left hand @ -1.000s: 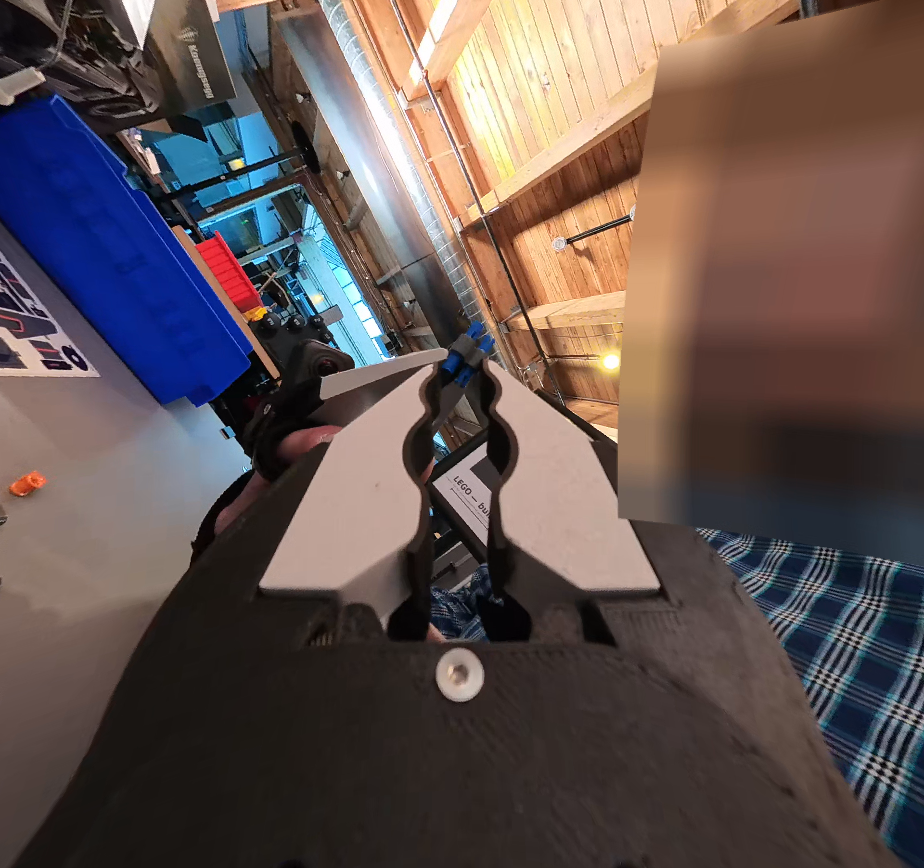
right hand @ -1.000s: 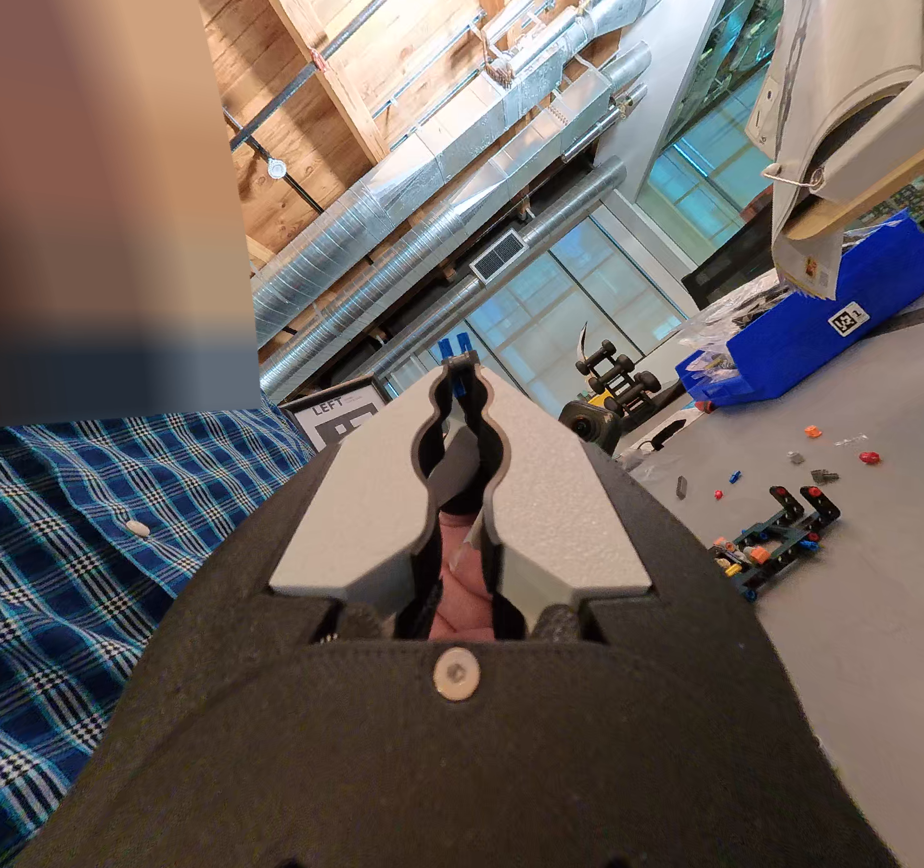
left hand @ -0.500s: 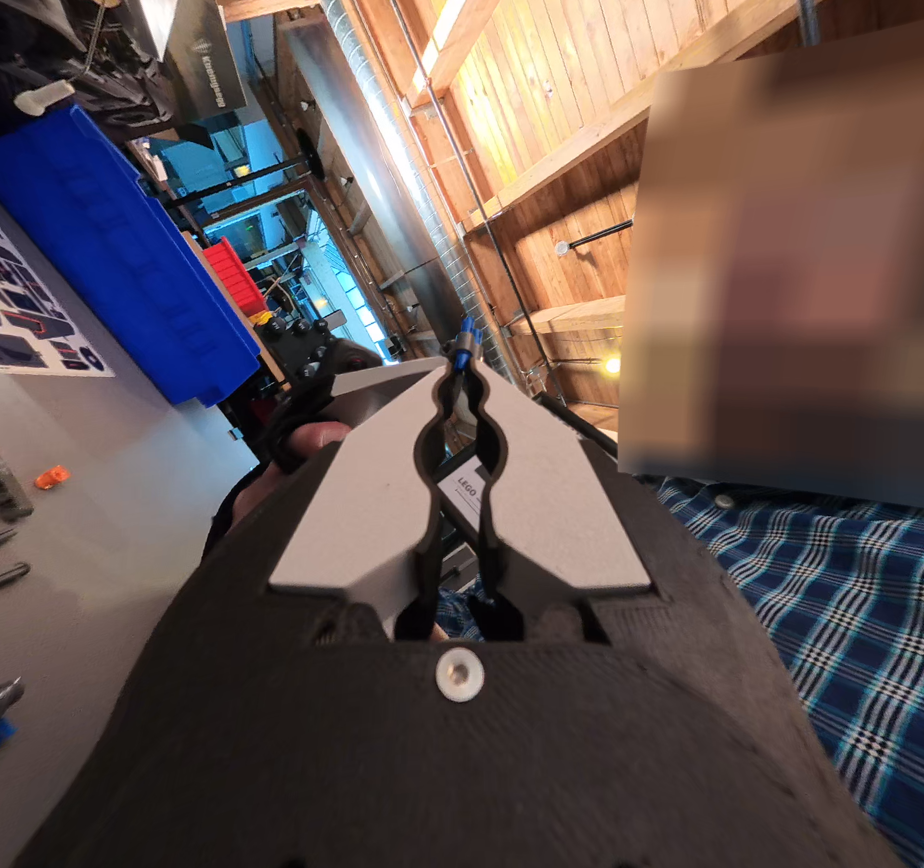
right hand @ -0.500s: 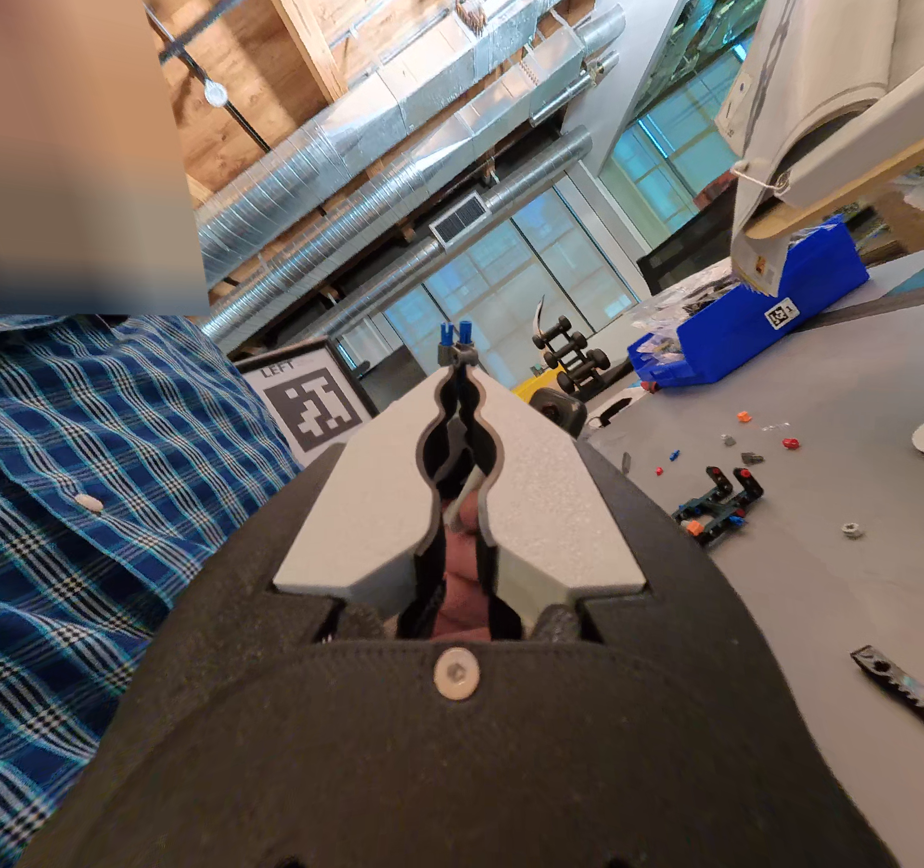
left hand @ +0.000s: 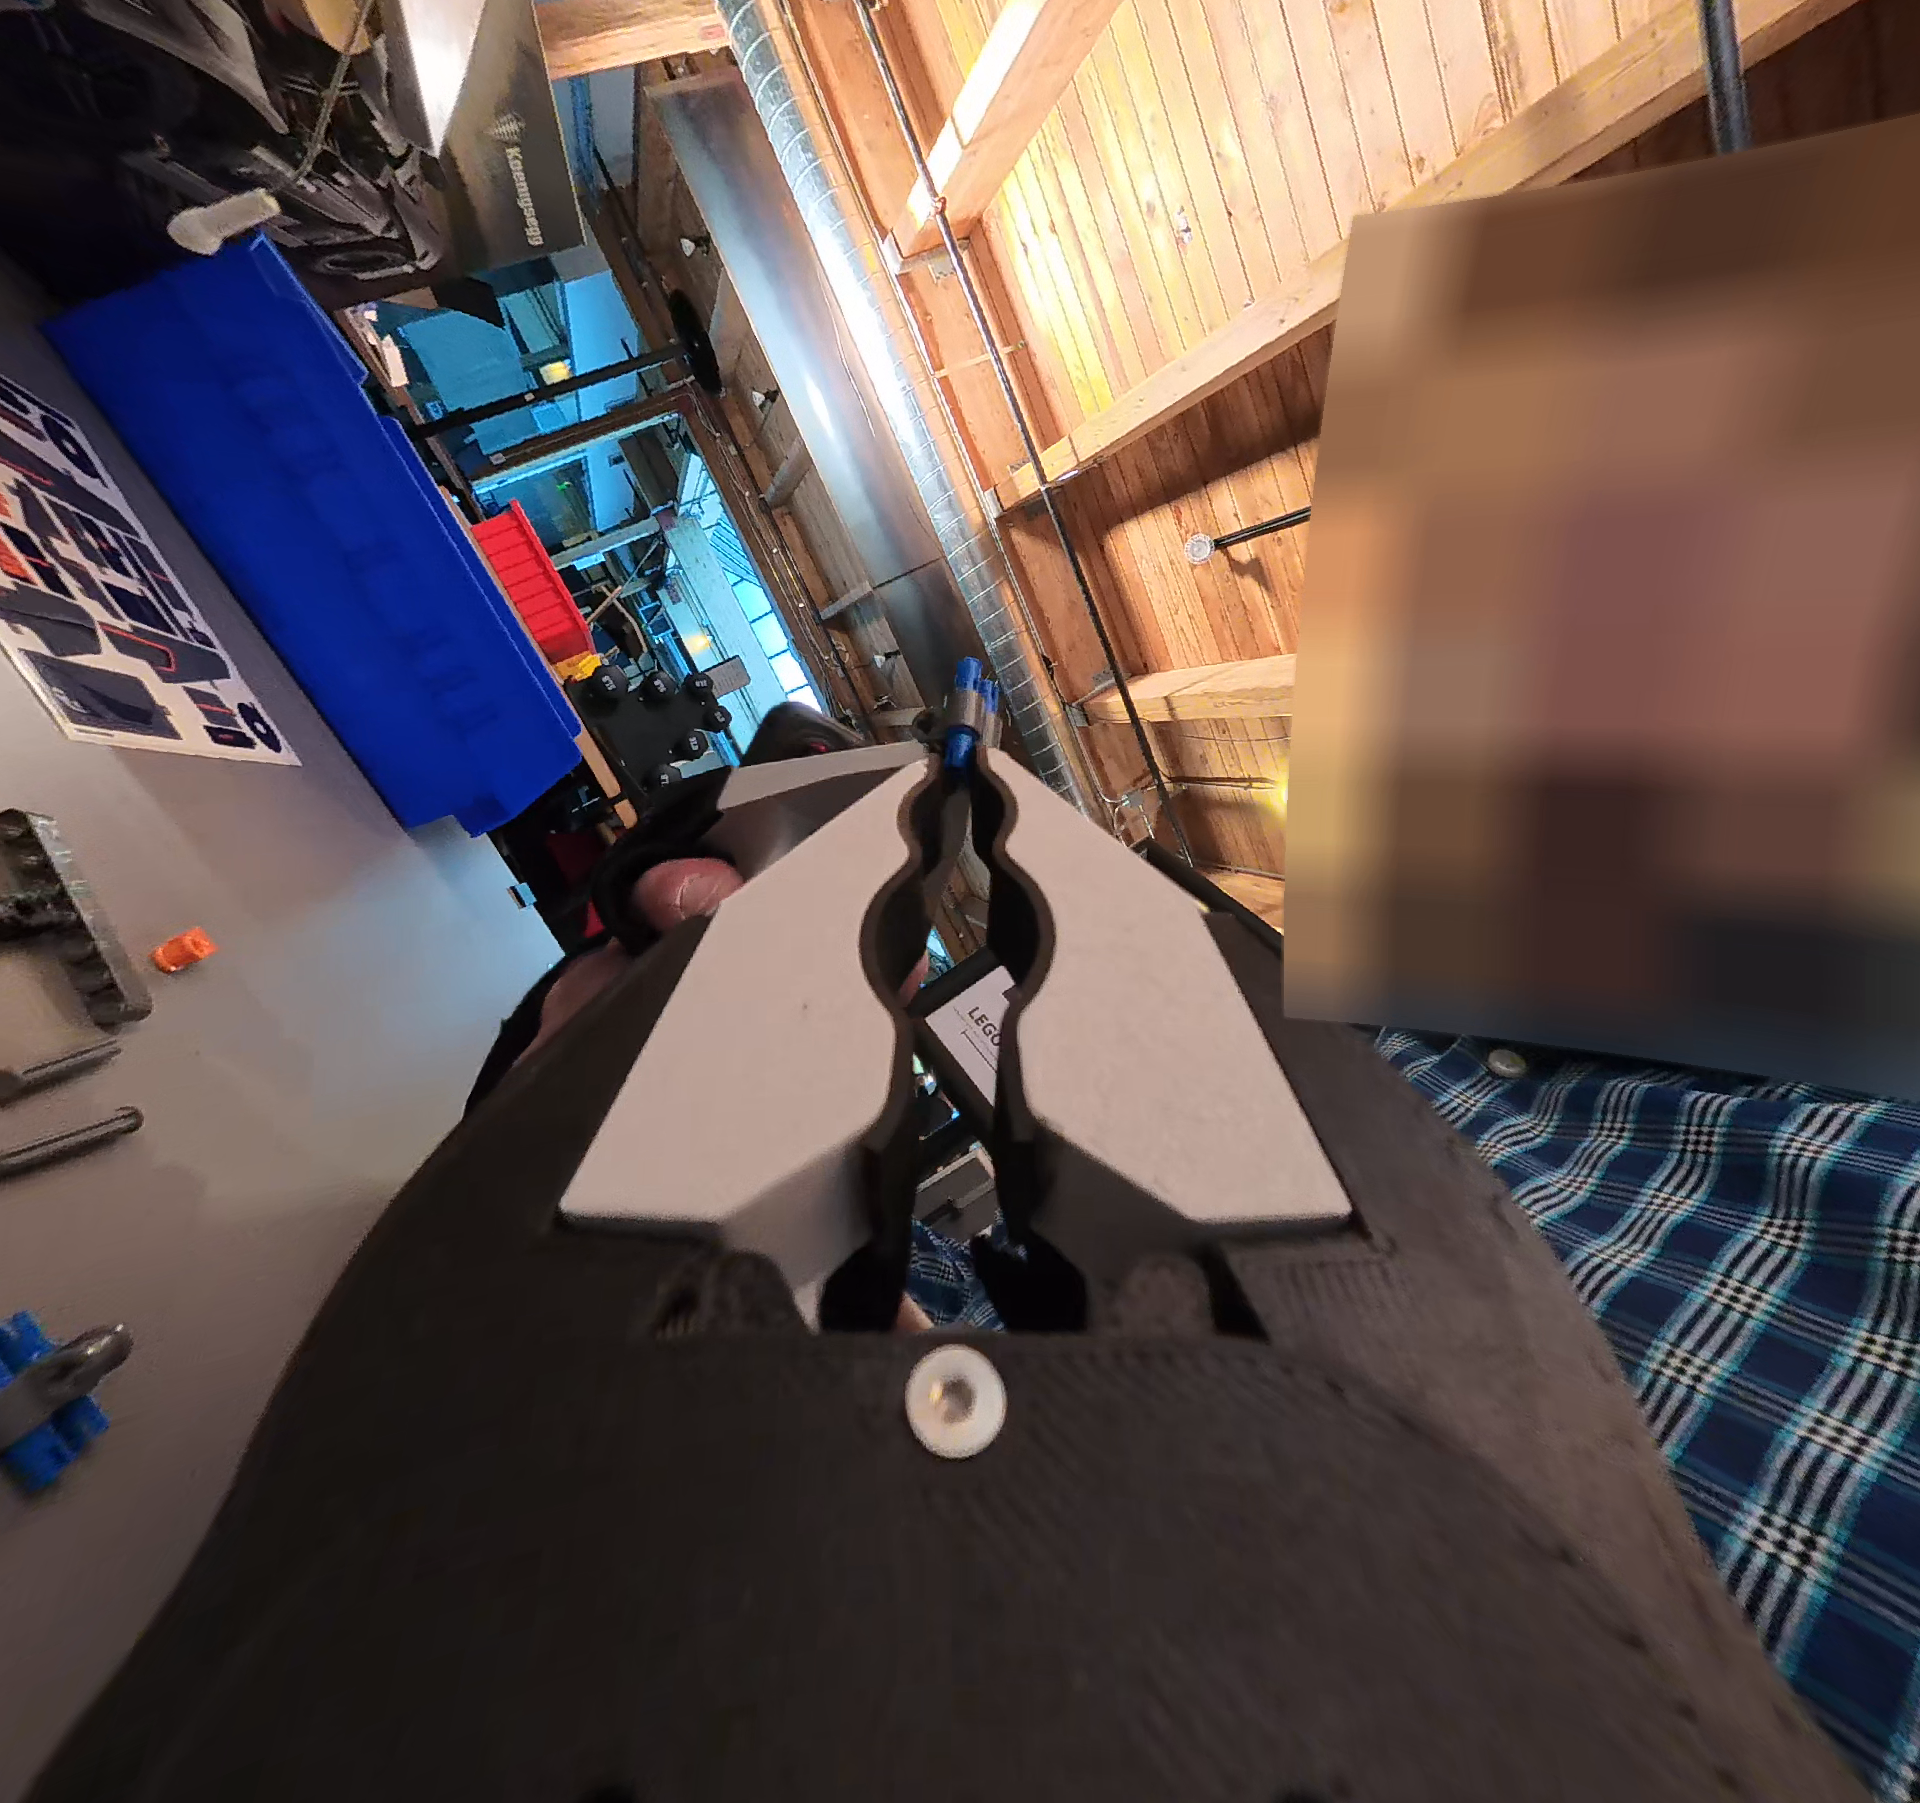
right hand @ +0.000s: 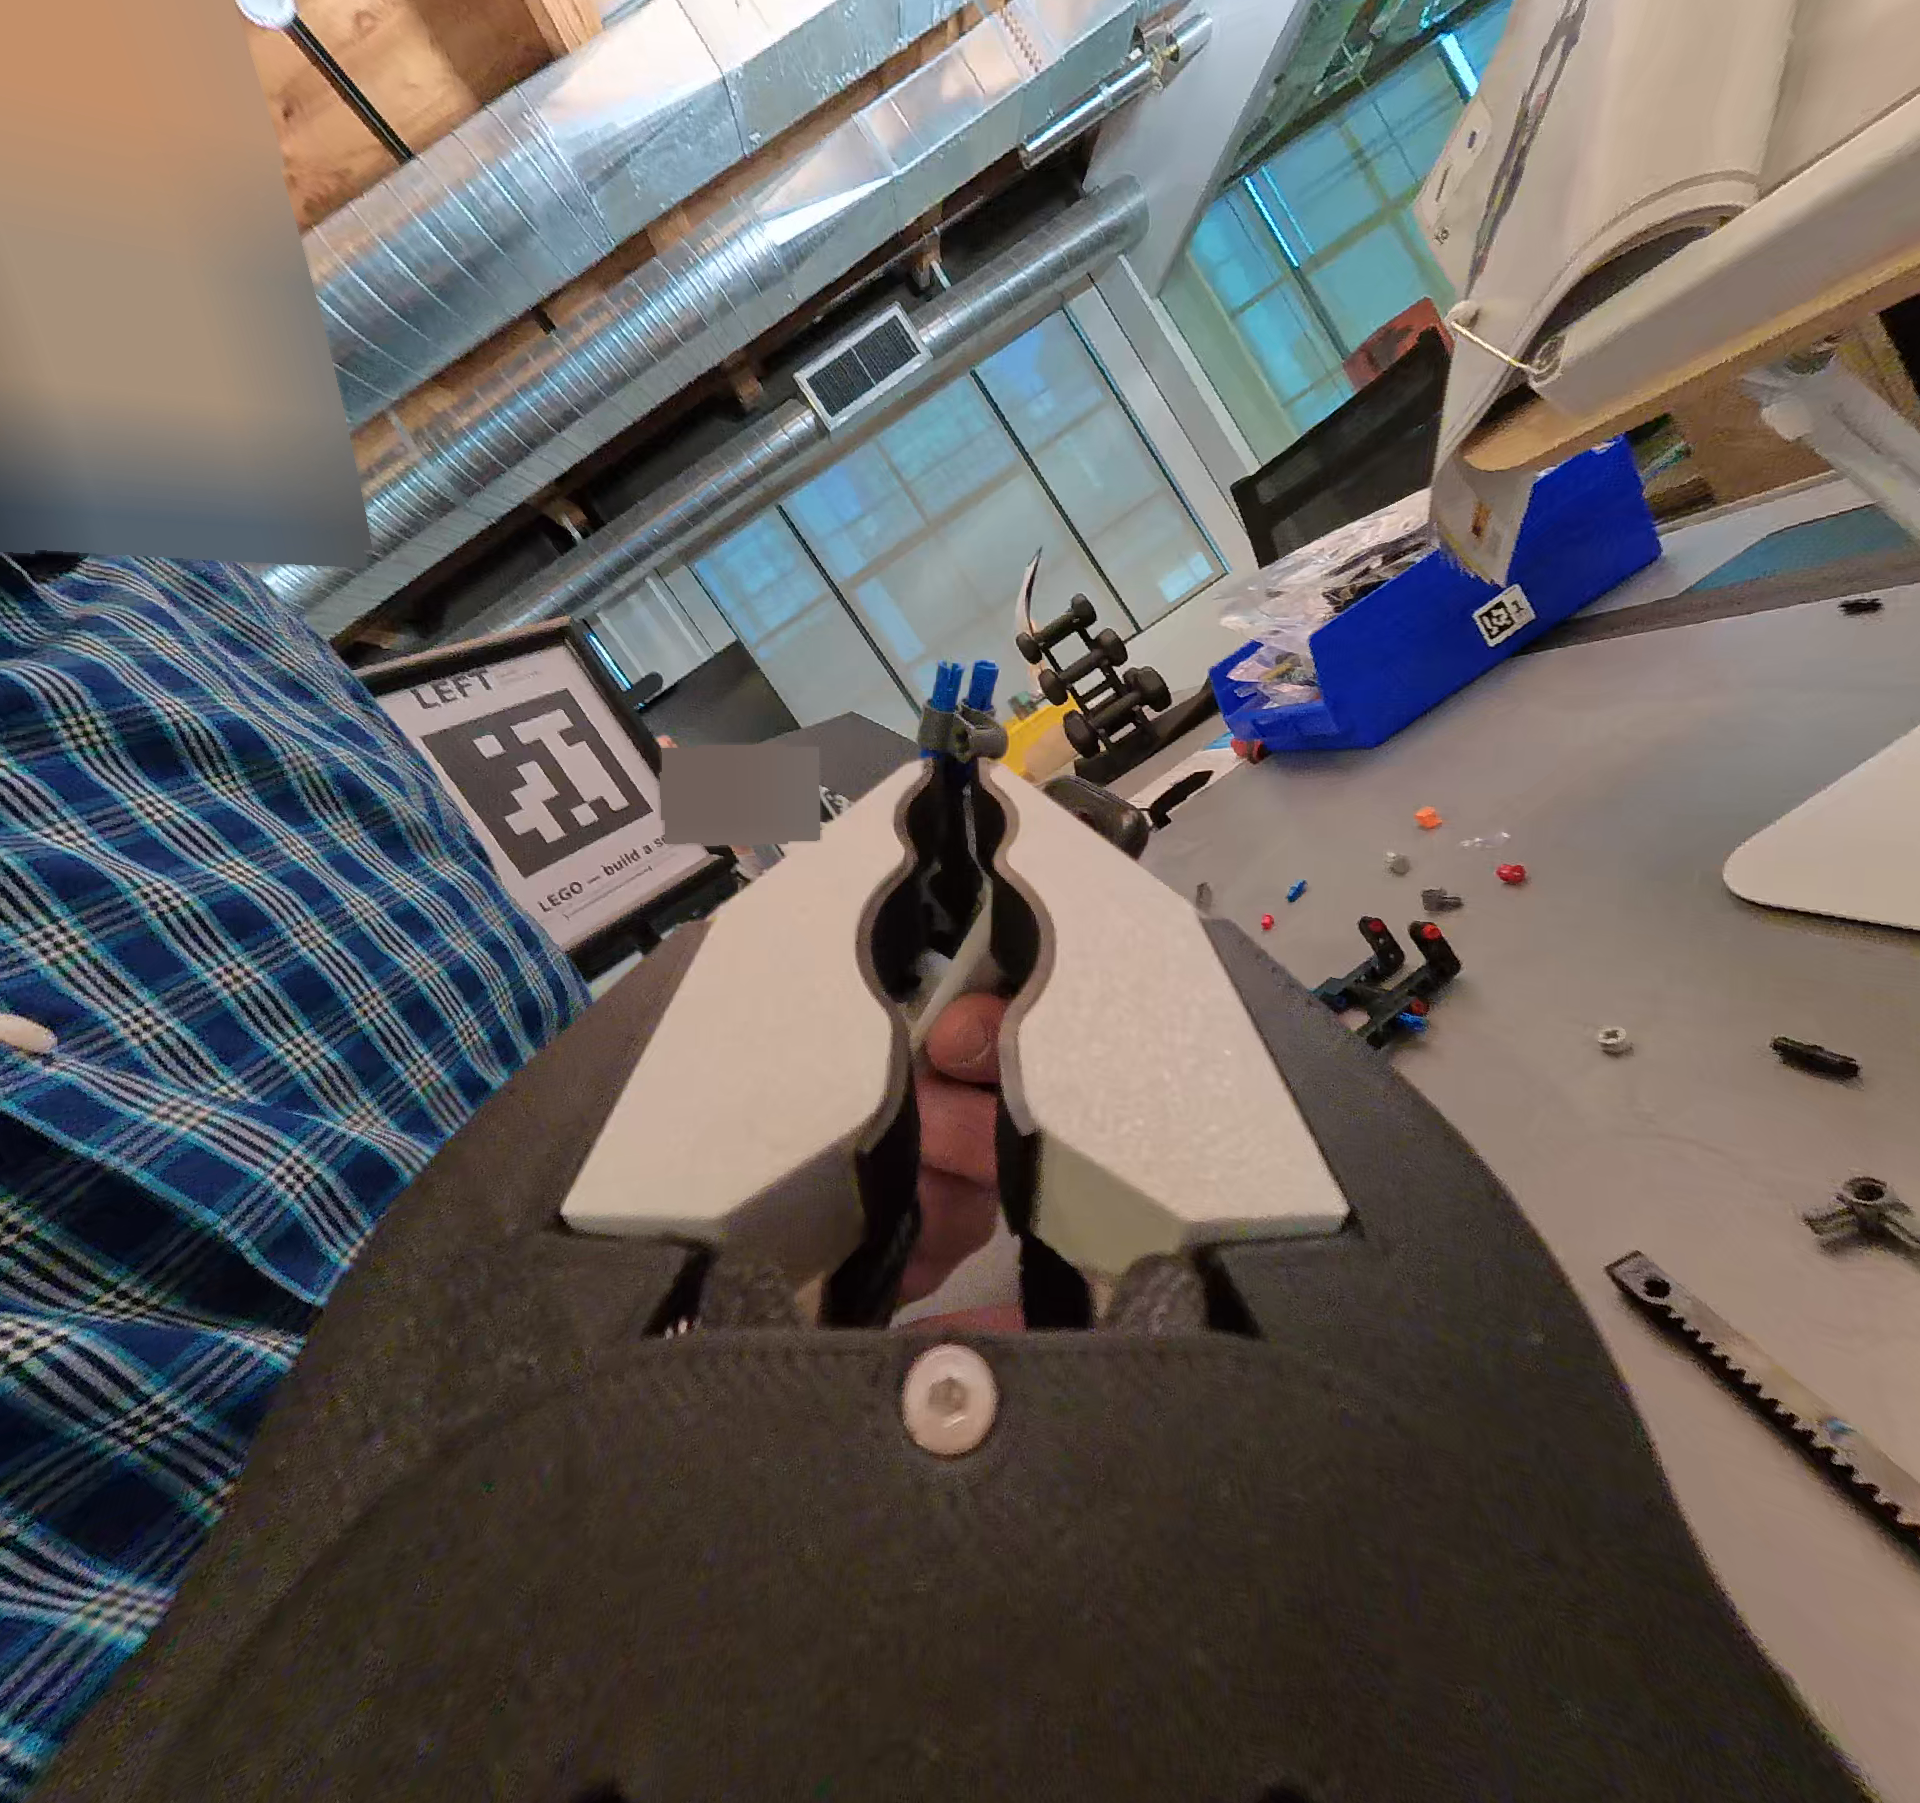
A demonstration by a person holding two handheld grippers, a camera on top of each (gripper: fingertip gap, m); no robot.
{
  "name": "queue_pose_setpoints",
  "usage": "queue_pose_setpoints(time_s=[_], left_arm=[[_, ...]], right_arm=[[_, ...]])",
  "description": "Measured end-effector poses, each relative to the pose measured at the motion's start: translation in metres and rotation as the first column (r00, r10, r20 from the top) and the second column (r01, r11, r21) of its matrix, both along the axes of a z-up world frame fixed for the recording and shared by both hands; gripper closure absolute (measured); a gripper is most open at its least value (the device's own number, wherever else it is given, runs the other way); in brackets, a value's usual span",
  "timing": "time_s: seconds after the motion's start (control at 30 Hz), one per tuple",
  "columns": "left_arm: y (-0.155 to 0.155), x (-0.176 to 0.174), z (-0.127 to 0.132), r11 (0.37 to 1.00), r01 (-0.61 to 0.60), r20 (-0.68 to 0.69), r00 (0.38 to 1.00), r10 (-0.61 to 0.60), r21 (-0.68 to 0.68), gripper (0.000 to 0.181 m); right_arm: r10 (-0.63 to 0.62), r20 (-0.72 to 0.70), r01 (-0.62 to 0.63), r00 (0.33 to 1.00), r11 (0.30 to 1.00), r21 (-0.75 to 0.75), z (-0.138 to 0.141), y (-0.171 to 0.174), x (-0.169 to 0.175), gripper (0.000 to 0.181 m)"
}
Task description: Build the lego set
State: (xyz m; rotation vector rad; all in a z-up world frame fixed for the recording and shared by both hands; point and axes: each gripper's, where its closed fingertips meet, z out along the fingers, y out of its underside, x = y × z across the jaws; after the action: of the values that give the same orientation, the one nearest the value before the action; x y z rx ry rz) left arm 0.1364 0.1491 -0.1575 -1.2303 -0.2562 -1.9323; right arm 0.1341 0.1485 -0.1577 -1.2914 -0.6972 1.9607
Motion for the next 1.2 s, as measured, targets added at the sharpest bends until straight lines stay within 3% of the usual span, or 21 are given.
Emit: queue_pose_setpoints(time_s=[0.37, 0.93, 1.07, 1.2], left_arm=[[-0.004, -0.002, -0.007, 0.998, 0.023, -0.015, 1.0, -0.024, -0.05, 0.179], [-0.008, -0.007, -0.013, 0.998, 0.002, -0.052, 0.999, -0.006, -0.066, 0.179], [-0.014, -0.006, -0.013, 0.996, 0.036, -0.024, 0.999, -0.038, -0.075, 0.179], [-0.019, -0.003, -0.015, 0.992, 0.086, 0.011, 0.996, -0.085, -0.091, 0.179]], right_arm=[[-0.072, 0.107, 0.058, 0.992, 0.99, 0.13, -0.008, 0.0, 0.0, 0.181], [-0.057, 0.152, 0.042, 0.987, 0.994, 0.098, -0.017, -0.001, -0.002, 0.181], [-0.042, 0.145, 0.028, 0.989, 0.995, 0.098, -0.015, 0.0, 0.001, 0.163], [0.007, 0.135, -0.023, 0.991, 0.993, 0.113, -0.012, -0.008, -0.003, 0.165]])
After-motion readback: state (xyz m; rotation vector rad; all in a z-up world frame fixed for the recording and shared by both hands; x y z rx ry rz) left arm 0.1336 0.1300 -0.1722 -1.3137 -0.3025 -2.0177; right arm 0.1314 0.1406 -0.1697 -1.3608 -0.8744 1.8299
